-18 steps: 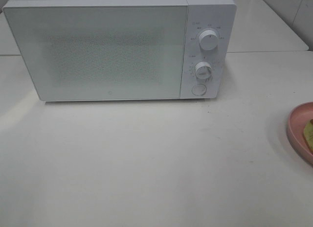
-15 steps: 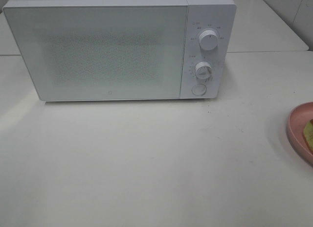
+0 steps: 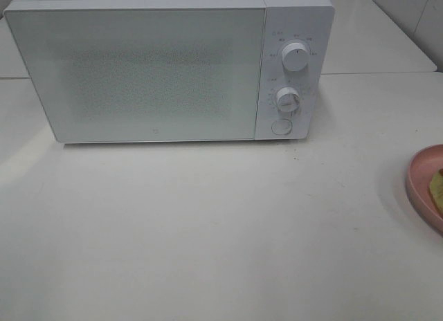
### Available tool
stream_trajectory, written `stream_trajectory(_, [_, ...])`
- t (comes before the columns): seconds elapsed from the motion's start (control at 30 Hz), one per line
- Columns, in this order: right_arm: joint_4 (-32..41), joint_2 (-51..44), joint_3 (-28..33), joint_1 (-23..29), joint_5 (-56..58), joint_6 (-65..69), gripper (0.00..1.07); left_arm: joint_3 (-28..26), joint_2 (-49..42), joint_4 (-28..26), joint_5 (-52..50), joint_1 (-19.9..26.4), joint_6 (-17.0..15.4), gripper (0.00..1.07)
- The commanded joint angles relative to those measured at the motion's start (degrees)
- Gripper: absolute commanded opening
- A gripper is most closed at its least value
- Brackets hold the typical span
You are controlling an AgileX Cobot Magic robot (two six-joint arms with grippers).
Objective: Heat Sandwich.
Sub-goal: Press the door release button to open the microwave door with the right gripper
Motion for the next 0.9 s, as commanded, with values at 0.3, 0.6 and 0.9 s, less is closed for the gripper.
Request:
stream_trajectory(0.3, [2.12, 8.08, -2.41, -0.23, -2.46, -0.34, 0.76, 0.17, -1.32, -0.46, -0.74, -0.34, 0.00, 1.01])
stream_trajectory(0.6, [2.06, 15.58, -2.35, -0.23, -8.25, -0.34, 0.76, 0.17, -1.32, -0.46, -0.74, -0.34, 0.00, 1.01])
stream_trajectory(0.9, [2.06, 23.26, -2.35, -0.23, -16.79, -0.34, 0.76, 0.17, -1.32, -0.46, -0.74, -0.34, 0.00, 1.01])
